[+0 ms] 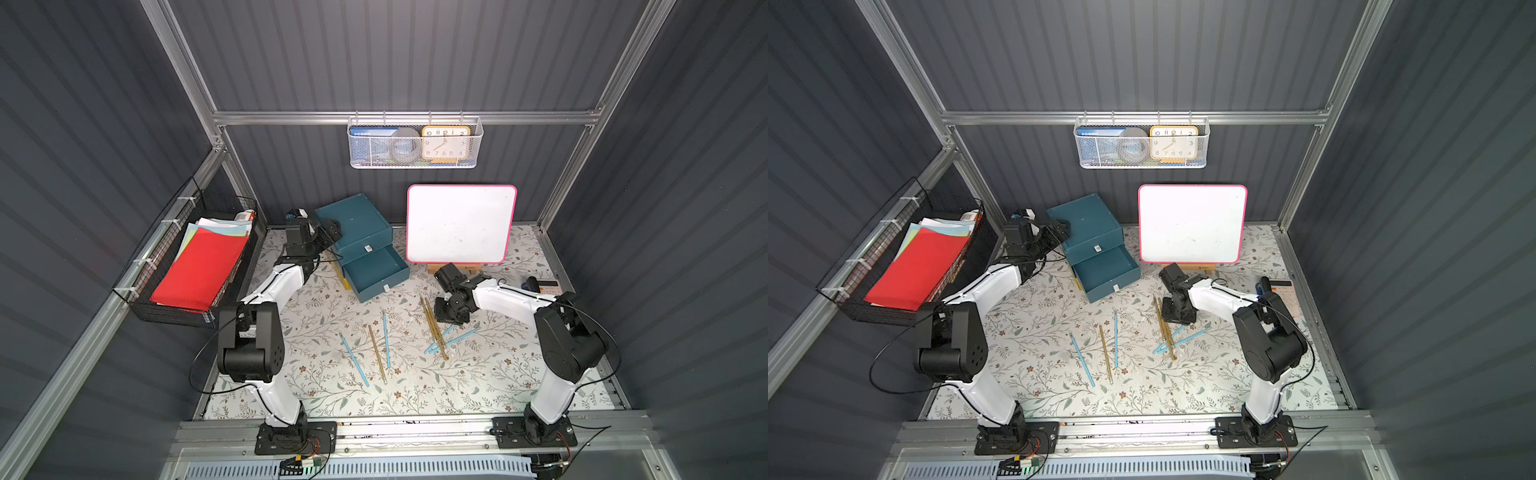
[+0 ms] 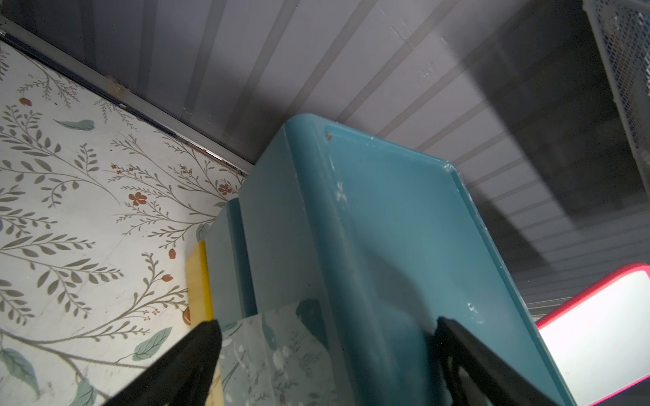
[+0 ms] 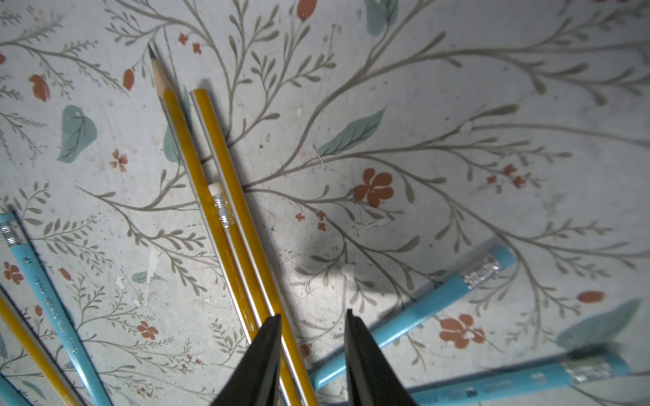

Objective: Please place the pencils in the drawer according to their color
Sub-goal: Pick up the pencil from the center of the board.

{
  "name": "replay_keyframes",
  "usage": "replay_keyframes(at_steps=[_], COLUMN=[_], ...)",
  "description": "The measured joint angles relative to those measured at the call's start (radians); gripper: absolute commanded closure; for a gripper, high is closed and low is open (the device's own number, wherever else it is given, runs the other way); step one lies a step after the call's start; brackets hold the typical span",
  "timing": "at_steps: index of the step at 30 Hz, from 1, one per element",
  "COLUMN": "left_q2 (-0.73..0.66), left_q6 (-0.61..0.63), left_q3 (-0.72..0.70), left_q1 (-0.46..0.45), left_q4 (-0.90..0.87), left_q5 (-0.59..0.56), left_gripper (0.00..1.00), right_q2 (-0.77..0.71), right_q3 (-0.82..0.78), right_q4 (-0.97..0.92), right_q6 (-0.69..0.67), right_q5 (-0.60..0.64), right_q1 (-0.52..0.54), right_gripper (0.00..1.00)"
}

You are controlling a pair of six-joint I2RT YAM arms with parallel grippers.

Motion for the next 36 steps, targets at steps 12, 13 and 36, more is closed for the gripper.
replay_keyframes(at_steps=[12,13,36], left_q2=[0.000,0.000,0.000], left_q6=[0.000,0.000,0.000], left_q3=[0.000,0.000,0.000], left_q1=[0.000,-0.001,-0.001], left_q4=[0.000,0.000,0.000], left_q5=[0.000,0.000,0.000], left_gripper=[0.00,0.00,0.00], right_q2=[0.032,0.037,0.068], right_q3=[0.025,0.028,0.030], right_q4=[0.004,0.005,0.002], right_q6=[-0.002,-0.002,-0.018], right_q5=[-0.024,-0.025,-0.021], right_q1=[0.010,0.012,0.014], right_gripper=[0.68,0.68,0.98])
